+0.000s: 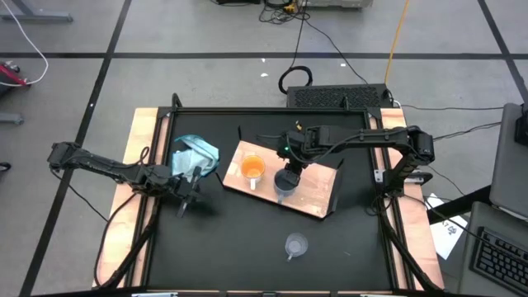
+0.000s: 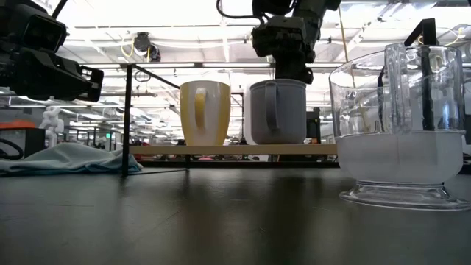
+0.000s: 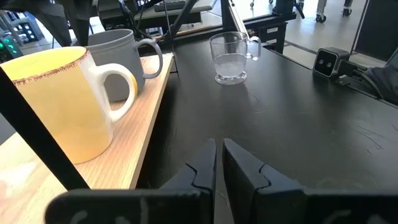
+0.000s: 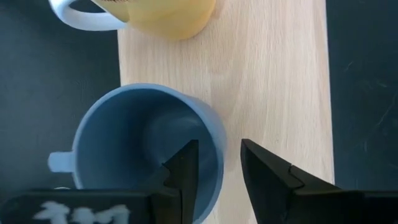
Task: Stack small to large cups/mugs on shelf
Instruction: Put the transparent cup on the shelf
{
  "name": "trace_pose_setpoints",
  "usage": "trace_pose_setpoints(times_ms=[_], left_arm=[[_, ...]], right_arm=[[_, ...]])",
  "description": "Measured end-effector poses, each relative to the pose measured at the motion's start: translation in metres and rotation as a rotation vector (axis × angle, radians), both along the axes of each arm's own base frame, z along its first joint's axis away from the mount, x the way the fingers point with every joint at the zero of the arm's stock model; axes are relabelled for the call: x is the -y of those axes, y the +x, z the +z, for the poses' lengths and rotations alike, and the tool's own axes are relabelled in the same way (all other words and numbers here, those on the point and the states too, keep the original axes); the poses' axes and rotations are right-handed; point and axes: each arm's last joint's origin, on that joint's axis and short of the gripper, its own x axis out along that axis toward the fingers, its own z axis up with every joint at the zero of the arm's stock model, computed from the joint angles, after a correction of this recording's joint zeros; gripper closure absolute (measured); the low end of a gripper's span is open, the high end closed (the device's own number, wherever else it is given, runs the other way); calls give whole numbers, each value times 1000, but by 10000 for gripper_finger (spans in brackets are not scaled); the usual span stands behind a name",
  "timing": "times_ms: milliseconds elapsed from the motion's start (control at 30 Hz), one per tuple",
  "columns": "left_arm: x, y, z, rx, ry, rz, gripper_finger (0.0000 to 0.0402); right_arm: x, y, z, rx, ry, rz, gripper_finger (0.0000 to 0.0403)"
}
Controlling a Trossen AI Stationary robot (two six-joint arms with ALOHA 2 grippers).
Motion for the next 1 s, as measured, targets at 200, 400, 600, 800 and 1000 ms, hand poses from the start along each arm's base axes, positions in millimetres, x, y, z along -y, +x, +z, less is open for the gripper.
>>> trace_pose_setpoints(times_ms=[200, 400, 600, 800, 1000], left_arm=[[0, 0, 0, 0, 0, 0, 371], [0, 0, 0, 0, 0, 0, 371], [0, 0, 0, -6, -6, 2, 371], [0, 0, 0, -7, -6, 2, 371], [0, 0, 0, -4, 1, 0, 371]], right_arm=[[-1, -9, 16, 48, -8, 3, 291], [-5, -23, 38, 110, -16, 6, 291], [-19, -37, 56, 159, -28, 67, 291], [-37, -46, 69, 214, -31, 128, 300], [-54, -55, 80, 261, -25, 181, 361]])
